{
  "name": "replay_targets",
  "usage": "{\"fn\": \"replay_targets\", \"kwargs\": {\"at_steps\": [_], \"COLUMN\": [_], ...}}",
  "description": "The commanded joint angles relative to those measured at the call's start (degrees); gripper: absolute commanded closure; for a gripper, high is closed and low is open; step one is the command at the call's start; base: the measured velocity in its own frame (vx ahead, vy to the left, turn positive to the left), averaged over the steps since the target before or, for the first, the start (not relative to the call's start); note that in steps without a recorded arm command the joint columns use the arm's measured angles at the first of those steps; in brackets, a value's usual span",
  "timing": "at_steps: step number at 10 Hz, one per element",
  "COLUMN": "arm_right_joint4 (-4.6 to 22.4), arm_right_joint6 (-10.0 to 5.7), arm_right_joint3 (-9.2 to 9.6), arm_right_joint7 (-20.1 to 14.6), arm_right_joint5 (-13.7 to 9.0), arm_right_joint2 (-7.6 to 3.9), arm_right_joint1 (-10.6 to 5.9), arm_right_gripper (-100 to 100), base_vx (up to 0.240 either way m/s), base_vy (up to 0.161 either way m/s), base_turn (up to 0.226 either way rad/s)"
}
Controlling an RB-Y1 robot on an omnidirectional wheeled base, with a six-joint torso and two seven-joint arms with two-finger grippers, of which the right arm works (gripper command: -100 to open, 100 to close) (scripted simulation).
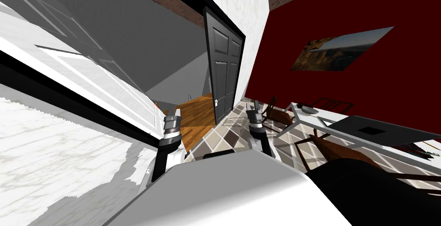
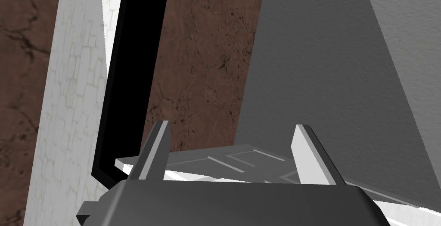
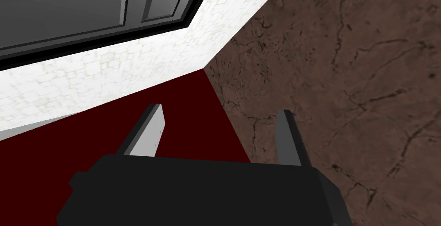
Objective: Push the door open
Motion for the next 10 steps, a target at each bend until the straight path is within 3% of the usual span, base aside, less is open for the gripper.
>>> {"fn": "replay_targets", "kwargs": {"at_steps": [1, 10], "arm_right_joint4": [1.7, 13.6], "arm_right_joint6": [-0.24, -2.0], "arm_right_joint3": [0.43, 3.57], "arm_right_joint7": [0.0, 0.2], "arm_right_joint5": [-0.2, -1.5], "arm_right_joint2": [-0.33, -2.32], "arm_right_joint1": [-0.6, -4.95], "arm_right_gripper": [-100, -100], "base_vx": [0.037, 0.082], "base_vy": [-0.01, -0.035], "base_turn": [0.063, 0.074]}}
